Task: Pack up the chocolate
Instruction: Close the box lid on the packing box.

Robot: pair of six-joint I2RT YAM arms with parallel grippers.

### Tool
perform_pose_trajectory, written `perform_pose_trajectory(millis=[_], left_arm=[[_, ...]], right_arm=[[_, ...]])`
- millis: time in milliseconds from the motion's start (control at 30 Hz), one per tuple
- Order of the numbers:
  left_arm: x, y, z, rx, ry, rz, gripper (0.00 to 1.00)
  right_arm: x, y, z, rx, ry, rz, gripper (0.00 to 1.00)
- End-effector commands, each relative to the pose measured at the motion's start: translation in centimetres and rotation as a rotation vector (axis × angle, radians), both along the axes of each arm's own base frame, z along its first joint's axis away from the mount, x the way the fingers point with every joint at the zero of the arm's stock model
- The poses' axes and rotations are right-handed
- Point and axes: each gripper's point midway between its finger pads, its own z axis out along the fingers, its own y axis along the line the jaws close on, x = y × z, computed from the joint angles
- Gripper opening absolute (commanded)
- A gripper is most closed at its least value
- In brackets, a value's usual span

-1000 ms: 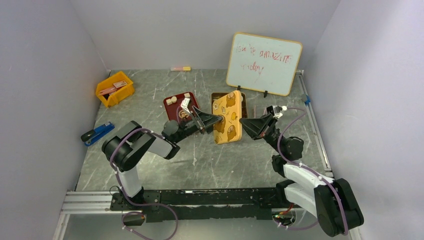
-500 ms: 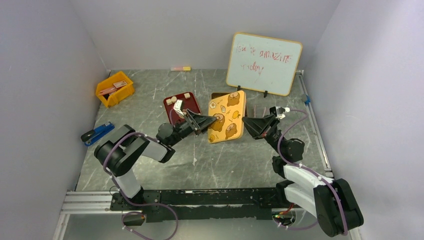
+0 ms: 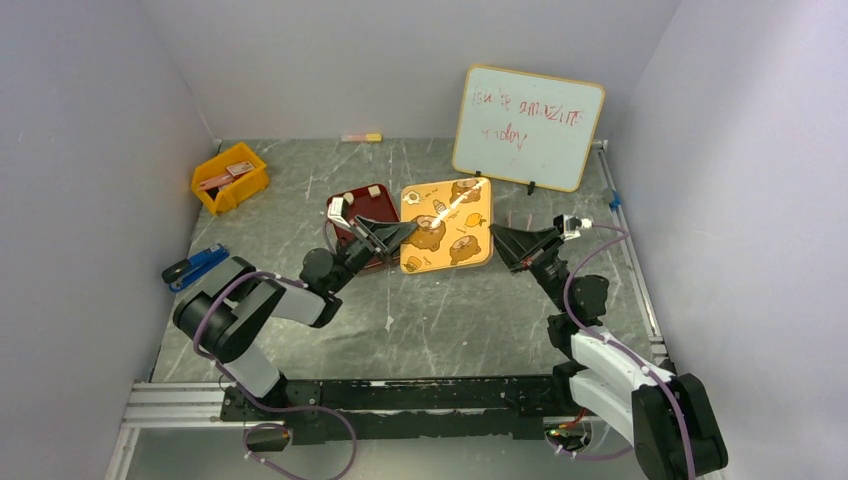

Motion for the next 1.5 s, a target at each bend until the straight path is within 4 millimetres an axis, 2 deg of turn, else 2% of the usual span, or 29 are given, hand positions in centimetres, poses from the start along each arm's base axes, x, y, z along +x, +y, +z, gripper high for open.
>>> perform_pose_trajectory(millis=[0,167,333,567,967,1167,1467], left_arm=[[-5.4,0.6,6.9,-0.142,-0.335,-0.092,0.05],[-5.2,1.0,7.1,-0.148,-0.336,-0.083,0.05],[-5.0,1.2,7.2,-0.147,-0.337,-0.078,0.05],[-4.8,1.1,7.3,-0.147,-0.343,-0.075,0.05],[-3.3,1.0,7.5,-0.143,-0.355,-0.054,0.05],[-1.7,1.2,7.7,-0.143,-0.364,-0.041,0.05],[1.3,0.9,6.8,-0.128,-0.349,-0.024,0.05]], right_arm=[[-0.1,2.2,-5.6,-0.218,0.077,0.064,0.13],[1.0,2.2,-7.8,-0.316,0.118,0.023,0.28],[1.8,2.1,-9.3,-0.399,0.145,0.001,0.33],[2.8,2.1,-9.7,-0.494,0.146,-0.026,0.34],[5.2,0.2,-10.0,-0.696,0.152,-0.150,0.38],[6.3,-0.8,-10.9,-0.730,0.177,-0.180,0.39],[8.6,-2.4,-12.5,-0.740,0.216,-0.202,0.40]])
